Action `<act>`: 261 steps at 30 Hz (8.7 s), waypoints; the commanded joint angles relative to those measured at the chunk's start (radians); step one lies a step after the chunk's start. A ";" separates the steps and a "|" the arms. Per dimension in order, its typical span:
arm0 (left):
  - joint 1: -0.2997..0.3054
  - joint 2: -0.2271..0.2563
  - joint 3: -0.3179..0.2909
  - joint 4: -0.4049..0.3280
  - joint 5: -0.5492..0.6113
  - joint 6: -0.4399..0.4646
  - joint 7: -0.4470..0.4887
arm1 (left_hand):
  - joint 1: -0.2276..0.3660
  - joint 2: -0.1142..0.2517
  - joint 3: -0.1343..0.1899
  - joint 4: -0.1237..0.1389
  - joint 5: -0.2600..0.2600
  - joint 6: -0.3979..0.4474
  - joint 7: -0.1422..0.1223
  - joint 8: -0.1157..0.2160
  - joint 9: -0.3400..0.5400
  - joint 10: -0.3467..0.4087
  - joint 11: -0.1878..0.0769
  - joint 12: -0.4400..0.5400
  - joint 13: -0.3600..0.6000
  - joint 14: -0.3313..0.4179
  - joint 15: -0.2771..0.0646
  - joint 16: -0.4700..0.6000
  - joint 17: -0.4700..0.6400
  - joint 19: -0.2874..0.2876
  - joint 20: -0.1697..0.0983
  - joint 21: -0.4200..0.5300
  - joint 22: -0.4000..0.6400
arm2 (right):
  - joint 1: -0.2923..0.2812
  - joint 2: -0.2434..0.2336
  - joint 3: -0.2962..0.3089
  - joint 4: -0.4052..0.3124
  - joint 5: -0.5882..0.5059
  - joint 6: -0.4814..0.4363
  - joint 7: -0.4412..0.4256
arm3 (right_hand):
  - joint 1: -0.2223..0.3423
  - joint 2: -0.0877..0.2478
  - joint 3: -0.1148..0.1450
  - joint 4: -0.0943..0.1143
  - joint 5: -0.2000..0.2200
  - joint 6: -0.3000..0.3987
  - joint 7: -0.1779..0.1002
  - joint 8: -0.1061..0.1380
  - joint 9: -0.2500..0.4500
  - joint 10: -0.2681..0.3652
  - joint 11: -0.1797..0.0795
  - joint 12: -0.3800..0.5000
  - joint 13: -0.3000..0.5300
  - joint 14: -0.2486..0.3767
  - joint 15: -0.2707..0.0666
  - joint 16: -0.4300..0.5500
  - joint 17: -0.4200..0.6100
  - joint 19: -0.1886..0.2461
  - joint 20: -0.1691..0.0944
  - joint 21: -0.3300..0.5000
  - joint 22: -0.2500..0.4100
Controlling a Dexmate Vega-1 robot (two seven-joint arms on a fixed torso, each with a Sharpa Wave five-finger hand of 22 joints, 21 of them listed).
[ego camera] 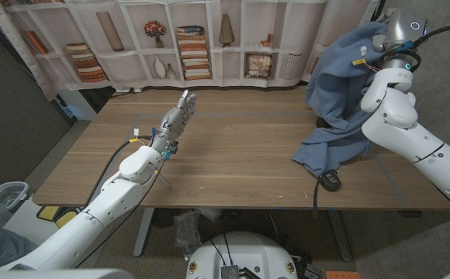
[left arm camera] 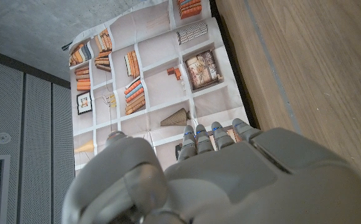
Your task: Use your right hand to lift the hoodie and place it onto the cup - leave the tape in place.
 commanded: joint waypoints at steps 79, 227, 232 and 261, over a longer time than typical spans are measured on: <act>0.024 -0.003 -0.012 0.002 -0.007 -0.028 -0.005 | 0.019 0.010 -0.019 0.000 -0.002 -0.012 -0.004 -0.005 0.003 -0.002 -0.001 -0.001 0.002 -0.001 0.001 0.005 0.002 0.001 -0.001 0.005 0.004 | 0.098 0.078 -0.233 0.278 0.059 0.024 -0.041 | 0.146 0.136 -0.010 0.000 0.006 0.020 0.000 -0.022 0.006 0.004 -0.003 -0.001 0.001 -0.003 -0.003 0.014 -0.010 0.007 -0.116 0.001 0.003; 0.032 0.074 0.002 -0.128 0.004 0.122 0.033 | 0.031 0.018 -0.037 0.005 -0.003 0.003 -0.001 -0.001 0.004 -0.003 -0.001 -0.001 0.003 -0.004 0.002 0.004 0.002 -0.005 0.008 0.003 0.004 | 0.065 0.083 -0.270 0.338 0.235 0.081 -0.009 | -0.604 -0.029 -0.127 0.254 0.081 -0.580 0.106 -0.476 -0.193 -0.852 0.154 -0.027 -0.358 -1.024 0.292 -0.418 -0.530 -0.499 0.306 -0.681 -0.033; 0.036 0.076 0.001 -0.131 0.003 0.122 0.035 | 0.031 0.018 -0.037 0.005 -0.003 0.003 -0.001 -0.001 0.004 -0.004 -0.003 -0.001 0.003 -0.004 0.003 0.004 0.002 -0.006 0.009 0.003 0.004 | 0.066 0.078 -0.268 0.328 0.235 0.076 -0.004 | -0.617 -0.031 -0.133 0.256 0.083 -0.606 0.114 -0.475 -0.204 -0.876 0.155 -0.027 -0.376 -1.044 0.303 -0.418 -0.548 -0.511 0.320 -0.700 -0.033; 0.050 0.068 0.005 -0.125 0.002 0.105 0.032 | 0.033 0.019 -0.040 0.006 -0.004 0.002 -0.002 -0.002 0.004 -0.002 -0.001 0.000 0.003 -0.004 0.001 0.004 0.002 -0.006 0.010 0.004 0.004 | 0.042 0.029 -0.256 0.227 0.233 0.045 0.027 | -0.712 -0.033 -0.171 0.275 0.093 -0.594 0.107 -0.452 -0.253 -0.929 0.171 -0.015 -0.457 -1.111 0.349 -0.412 -0.631 -0.610 0.328 -0.810 -0.032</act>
